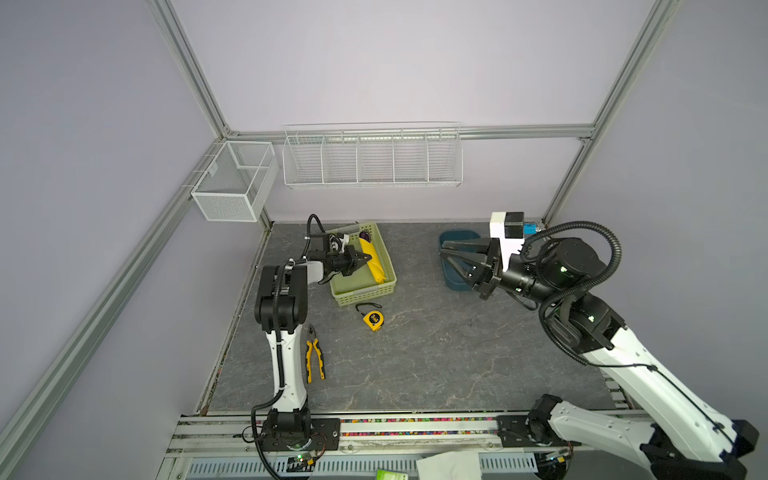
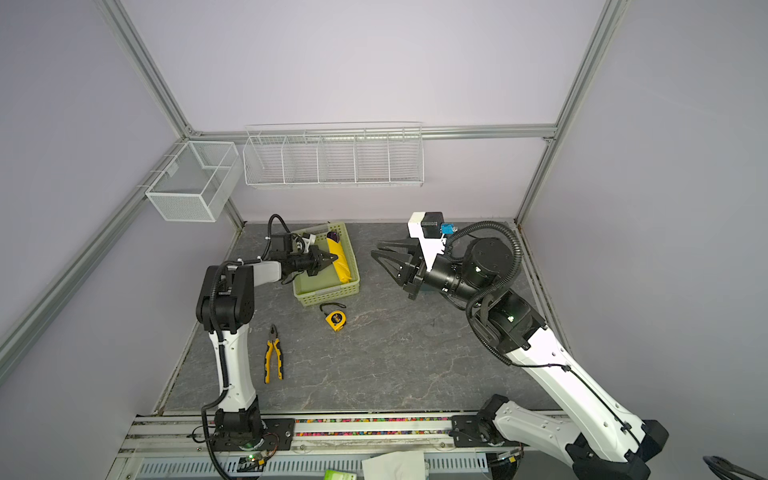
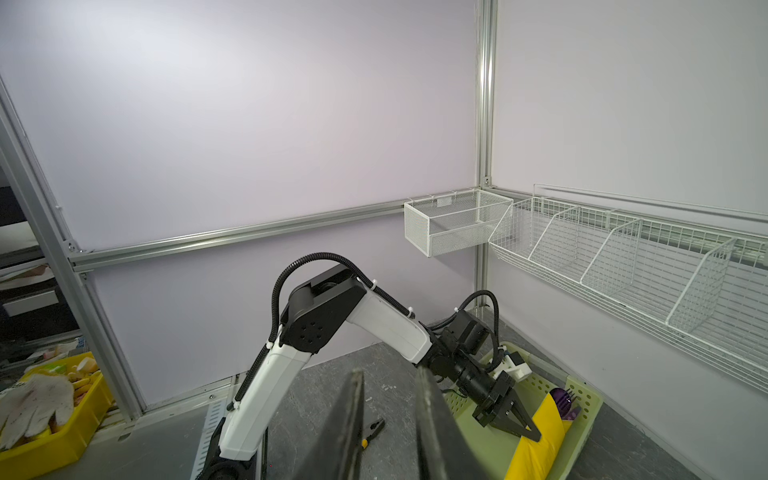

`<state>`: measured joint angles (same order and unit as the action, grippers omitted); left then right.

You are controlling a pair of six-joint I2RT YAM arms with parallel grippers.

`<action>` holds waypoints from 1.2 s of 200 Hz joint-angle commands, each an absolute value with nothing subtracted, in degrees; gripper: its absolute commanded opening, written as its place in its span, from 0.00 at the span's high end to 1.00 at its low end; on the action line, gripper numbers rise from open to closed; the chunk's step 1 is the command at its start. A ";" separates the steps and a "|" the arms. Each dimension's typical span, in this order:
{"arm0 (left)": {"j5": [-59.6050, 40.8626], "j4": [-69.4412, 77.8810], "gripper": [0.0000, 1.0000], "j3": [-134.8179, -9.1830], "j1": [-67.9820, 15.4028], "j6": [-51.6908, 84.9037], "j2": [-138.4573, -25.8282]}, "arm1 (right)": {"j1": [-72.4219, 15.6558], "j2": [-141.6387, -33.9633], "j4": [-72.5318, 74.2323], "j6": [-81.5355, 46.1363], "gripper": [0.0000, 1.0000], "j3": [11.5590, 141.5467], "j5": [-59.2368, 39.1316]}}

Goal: Place the utensils on the paper napkin and roll it up
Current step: 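Lower the napkin bundle into the green basket with the left gripper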

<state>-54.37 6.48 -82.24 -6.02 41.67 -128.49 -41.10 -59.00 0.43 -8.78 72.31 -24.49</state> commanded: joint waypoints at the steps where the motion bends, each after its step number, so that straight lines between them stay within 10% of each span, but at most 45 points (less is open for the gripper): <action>1: -54.48 -1.67 1.00 -85.93 -6.41 35.13 -129.96 | -40.57 -58.98 1.22 -8.48 0.75 71.47 -25.43; 173: -47.73 -14.69 1.00 -89.82 -6.42 29.36 -134.03 | -39.81 -57.91 1.21 -8.80 0.75 70.44 -25.64; 240: -44.92 -17.65 0.85 -90.79 -6.42 29.57 -134.08 | -39.67 -58.10 1.31 -8.95 0.75 70.93 -25.84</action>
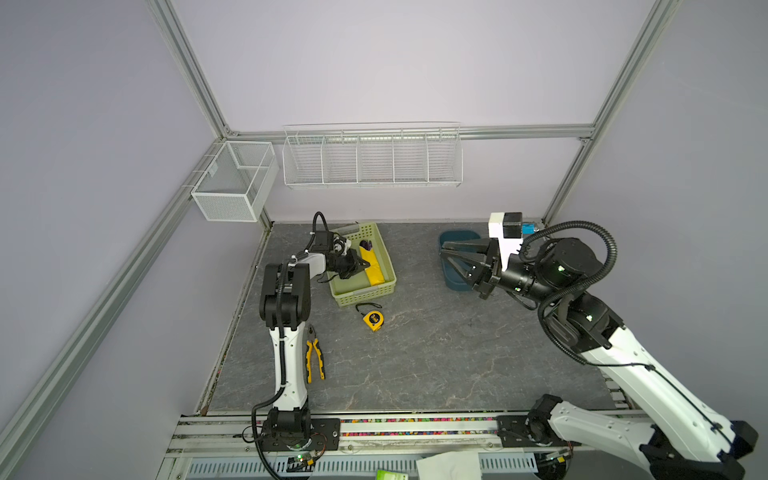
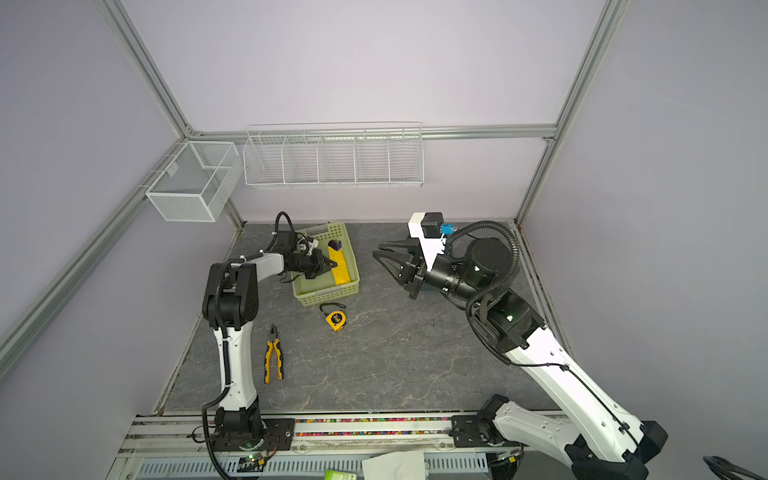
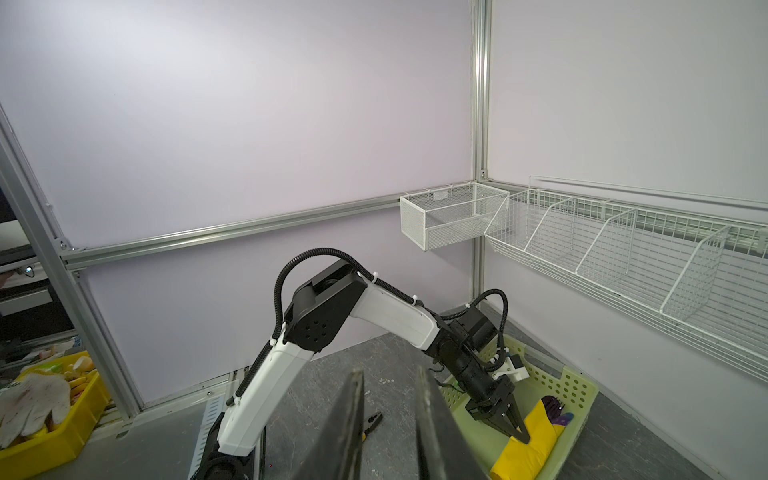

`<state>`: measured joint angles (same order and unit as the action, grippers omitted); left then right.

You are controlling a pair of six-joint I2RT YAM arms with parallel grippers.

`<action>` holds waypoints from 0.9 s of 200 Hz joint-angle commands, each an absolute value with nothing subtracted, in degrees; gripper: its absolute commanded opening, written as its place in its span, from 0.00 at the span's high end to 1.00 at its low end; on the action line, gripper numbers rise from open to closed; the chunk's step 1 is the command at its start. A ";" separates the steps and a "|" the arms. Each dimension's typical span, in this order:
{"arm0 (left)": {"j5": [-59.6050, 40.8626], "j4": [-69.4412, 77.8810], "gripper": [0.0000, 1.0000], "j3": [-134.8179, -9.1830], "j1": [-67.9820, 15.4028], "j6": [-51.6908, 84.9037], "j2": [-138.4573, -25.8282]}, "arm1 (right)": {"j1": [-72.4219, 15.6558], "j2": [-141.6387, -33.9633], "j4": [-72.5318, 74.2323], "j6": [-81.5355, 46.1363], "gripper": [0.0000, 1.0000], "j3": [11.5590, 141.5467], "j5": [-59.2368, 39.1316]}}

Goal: Place the utensils on the paper napkin and roll it up
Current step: 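Lower the napkin bundle into the green basket with the left gripper, then open the left gripper and lay the bundle flat in the basket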

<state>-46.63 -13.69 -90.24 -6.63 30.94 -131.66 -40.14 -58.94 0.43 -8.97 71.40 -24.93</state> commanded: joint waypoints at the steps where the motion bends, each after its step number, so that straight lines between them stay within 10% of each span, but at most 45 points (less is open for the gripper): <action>1: -44.92 -17.70 0.84 -90.79 -6.42 29.55 -134.01 | -39.65 -58.10 1.36 -8.91 0.75 70.93 -25.84; 180: -39.21 -27.64 0.37 -93.26 -6.24 26.38 -126.36 | -39.72 -58.89 0.70 -8.99 0.75 71.62 -26.11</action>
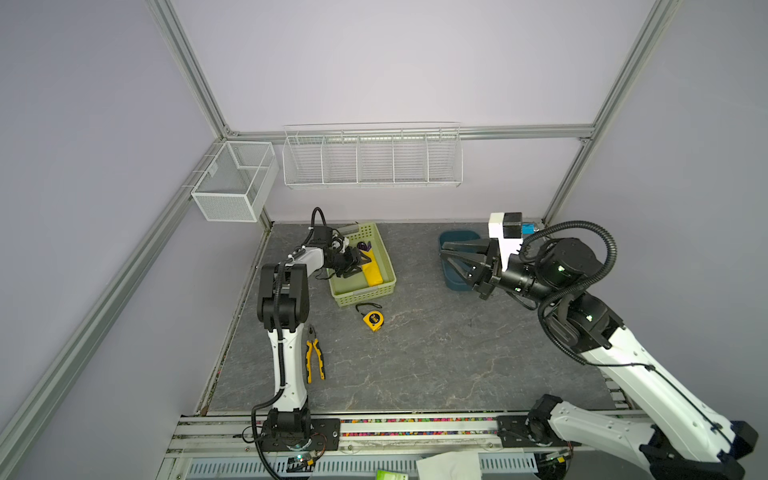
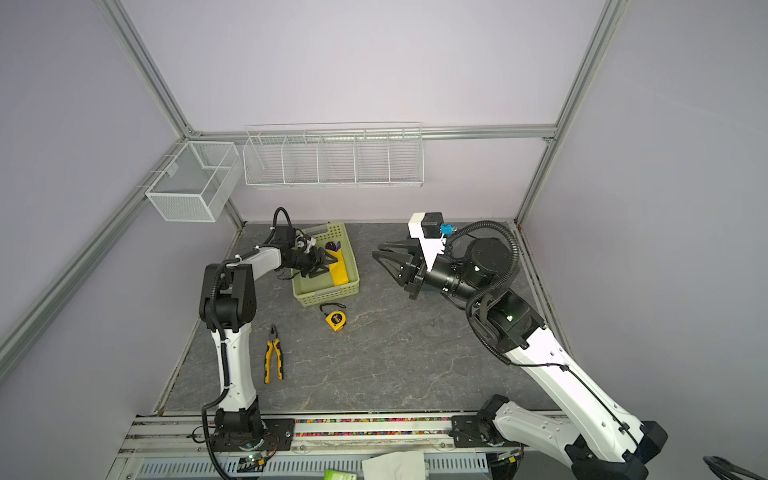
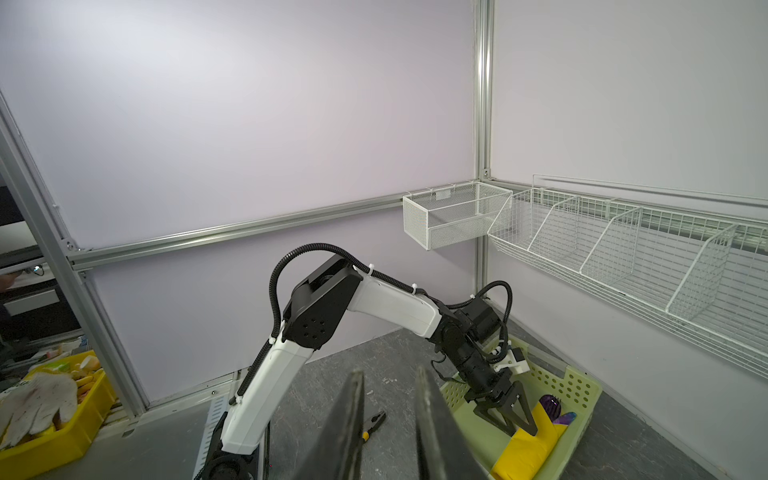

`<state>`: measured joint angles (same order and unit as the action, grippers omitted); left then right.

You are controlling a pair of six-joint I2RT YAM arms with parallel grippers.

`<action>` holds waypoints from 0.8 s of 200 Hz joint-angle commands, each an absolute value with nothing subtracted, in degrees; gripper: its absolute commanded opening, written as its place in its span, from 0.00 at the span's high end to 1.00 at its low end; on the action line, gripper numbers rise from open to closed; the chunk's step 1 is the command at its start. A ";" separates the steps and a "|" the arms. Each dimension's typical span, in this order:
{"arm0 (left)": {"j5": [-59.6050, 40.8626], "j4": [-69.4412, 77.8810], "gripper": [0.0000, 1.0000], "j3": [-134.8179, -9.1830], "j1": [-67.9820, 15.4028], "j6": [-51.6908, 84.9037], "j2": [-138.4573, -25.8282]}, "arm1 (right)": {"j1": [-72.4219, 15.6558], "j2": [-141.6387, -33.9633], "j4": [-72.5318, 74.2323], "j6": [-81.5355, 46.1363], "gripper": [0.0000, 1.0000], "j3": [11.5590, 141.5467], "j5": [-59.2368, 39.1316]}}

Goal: Place the utensils on the paper napkin and roll it up

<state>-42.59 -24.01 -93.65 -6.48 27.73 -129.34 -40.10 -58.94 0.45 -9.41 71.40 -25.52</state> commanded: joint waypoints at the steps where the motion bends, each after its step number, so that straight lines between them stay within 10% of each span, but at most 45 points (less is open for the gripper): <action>1: -39.20 -27.66 0.37 -93.26 -6.24 26.37 -126.24 | -39.72 -58.89 0.70 -9.02 0.75 71.63 -26.10; 160: -22.24 -35.38 0.25 -83.42 -6.68 17.59 -99.32 | -34.28 -63.91 -17.08 -9.79 0.74 72.81 -3.60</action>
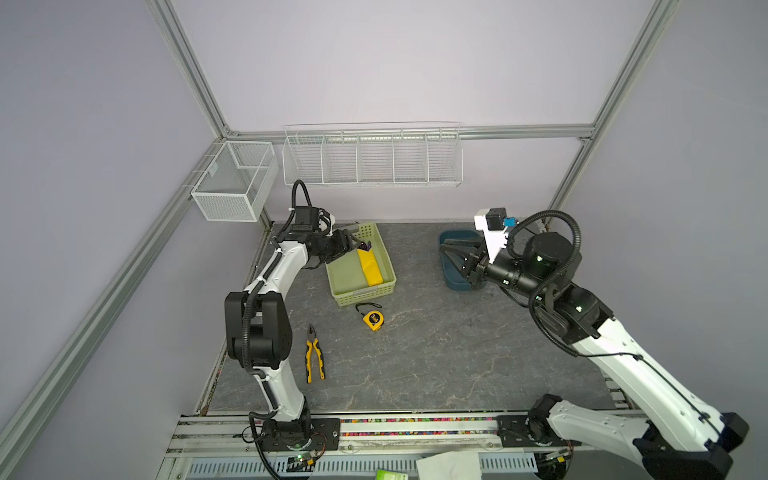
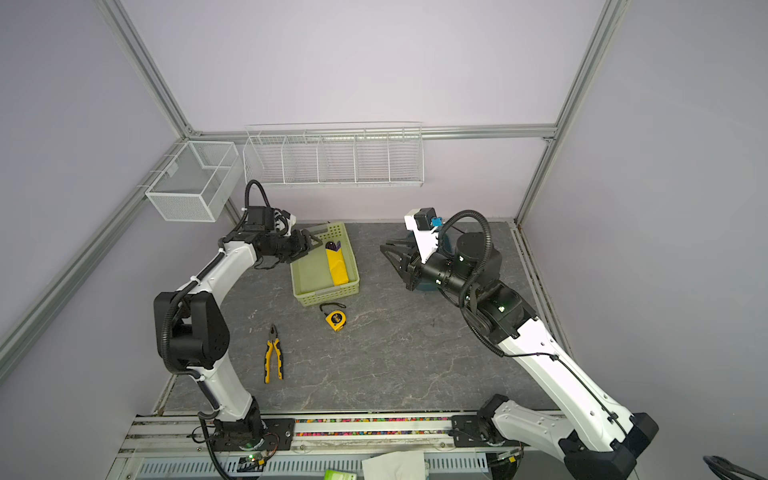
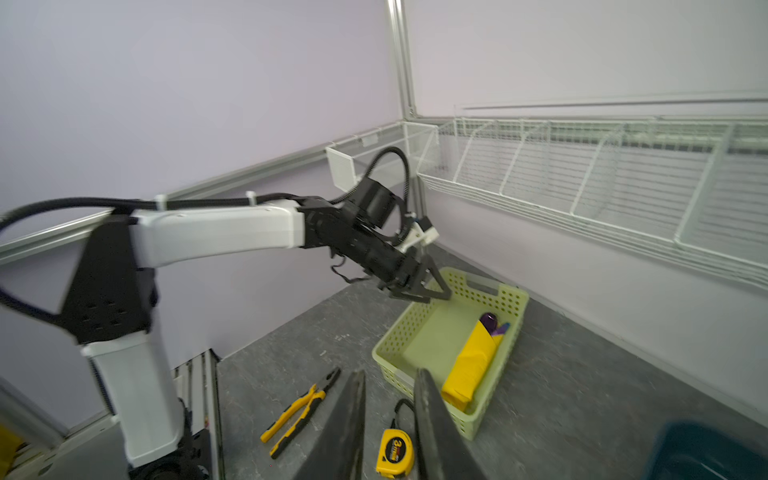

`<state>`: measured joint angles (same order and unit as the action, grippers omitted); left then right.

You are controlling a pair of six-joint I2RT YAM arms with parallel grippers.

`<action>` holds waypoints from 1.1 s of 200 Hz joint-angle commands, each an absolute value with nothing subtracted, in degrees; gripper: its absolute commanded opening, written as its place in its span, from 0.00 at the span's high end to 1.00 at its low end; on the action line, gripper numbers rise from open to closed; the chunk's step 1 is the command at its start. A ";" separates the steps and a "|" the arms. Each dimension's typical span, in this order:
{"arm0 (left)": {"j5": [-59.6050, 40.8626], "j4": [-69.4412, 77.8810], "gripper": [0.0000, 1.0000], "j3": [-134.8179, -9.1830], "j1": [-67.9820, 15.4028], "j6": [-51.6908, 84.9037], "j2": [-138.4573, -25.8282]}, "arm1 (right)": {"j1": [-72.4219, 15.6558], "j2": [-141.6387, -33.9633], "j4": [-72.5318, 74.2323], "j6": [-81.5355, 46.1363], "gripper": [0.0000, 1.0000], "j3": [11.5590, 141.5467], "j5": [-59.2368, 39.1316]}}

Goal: Place the utensils on the paper napkin and roll it up

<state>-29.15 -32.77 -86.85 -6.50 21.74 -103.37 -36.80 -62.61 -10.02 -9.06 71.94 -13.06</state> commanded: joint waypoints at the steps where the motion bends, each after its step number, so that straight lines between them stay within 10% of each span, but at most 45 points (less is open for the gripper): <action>1: -22.02 -35.31 0.25 -83.28 -6.68 17.50 -99.18 | -34.10 -63.99 -17.08 -9.82 0.73 72.79 -3.29; 140: 16.67 -11.46 0.14 -50.27 -6.42 16.97 -78.66 | -12.18 -69.66 -16.92 -11.28 0.30 54.42 10.06; 163: 22.56 -8.64 0.13 -46.74 -6.38 16.01 -76.95 | -7.56 -72.04 -14.81 -12.04 0.00 52.33 10.06; 220: 28.66 4.69 0.12 -38.72 -2.94 12.64 -76.60 | -1.50 -77.55 -1.98 -13.73 0.11 44.15 15.10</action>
<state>25.08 -3.57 -40.60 -5.54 14.24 -76.44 -3.57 -76.25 -10.76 -12.45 47.99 11.81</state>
